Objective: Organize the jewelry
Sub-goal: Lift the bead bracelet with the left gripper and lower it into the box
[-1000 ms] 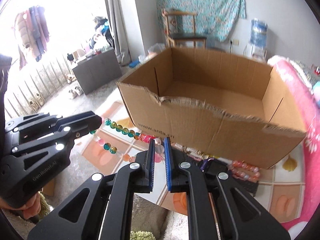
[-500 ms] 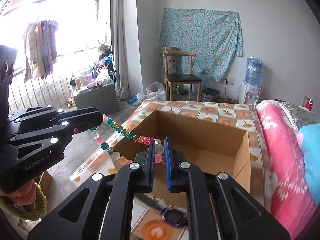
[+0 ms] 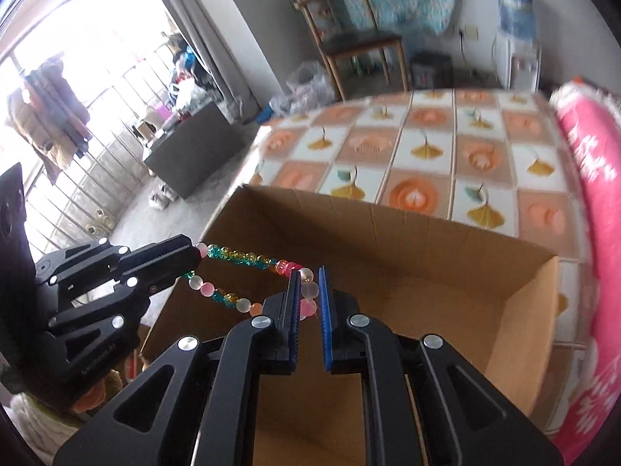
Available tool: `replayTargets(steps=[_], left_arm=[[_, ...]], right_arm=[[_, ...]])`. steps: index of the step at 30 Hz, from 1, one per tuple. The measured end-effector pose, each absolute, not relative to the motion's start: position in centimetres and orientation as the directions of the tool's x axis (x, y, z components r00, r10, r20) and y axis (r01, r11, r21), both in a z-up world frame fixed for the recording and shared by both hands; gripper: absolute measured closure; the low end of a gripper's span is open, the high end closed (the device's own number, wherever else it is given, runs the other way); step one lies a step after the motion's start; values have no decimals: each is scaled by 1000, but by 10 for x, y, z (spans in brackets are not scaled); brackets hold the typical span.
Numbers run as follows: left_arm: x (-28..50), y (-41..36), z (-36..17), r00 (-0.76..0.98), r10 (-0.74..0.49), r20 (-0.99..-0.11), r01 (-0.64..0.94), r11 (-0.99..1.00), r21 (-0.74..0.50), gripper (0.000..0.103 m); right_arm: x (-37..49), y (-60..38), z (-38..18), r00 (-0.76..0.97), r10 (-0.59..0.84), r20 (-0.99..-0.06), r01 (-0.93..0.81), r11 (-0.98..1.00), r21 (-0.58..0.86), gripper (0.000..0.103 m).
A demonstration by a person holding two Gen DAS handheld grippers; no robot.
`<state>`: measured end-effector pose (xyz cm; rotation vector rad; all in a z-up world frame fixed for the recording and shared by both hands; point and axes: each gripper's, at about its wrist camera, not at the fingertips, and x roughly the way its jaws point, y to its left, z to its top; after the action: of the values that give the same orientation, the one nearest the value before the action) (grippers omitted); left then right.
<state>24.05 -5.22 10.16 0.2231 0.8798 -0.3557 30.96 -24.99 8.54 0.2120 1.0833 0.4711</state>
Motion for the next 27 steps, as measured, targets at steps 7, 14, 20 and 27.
replayTargets(steps=[7,14,20,27], left_arm=[[286,-68,62,479,-137,-867,424,901,91,94],[306,-75,35,419,-77,-905,431,894,123,94],[310,-76,29,403,-40,-914,415,899,143,87],[301,-65,51,486,-82,-870,377,918,124,79]], right_arm=[[353,-241,32,222,481,-848,-199,874,443,93],[374,-240,-6,145,471,-870,-148,880,452,93],[381,-241,-28,125,427,-896,-133,902,411,93],[377,-239,-20,142,407,-903,-138,911,389,88]])
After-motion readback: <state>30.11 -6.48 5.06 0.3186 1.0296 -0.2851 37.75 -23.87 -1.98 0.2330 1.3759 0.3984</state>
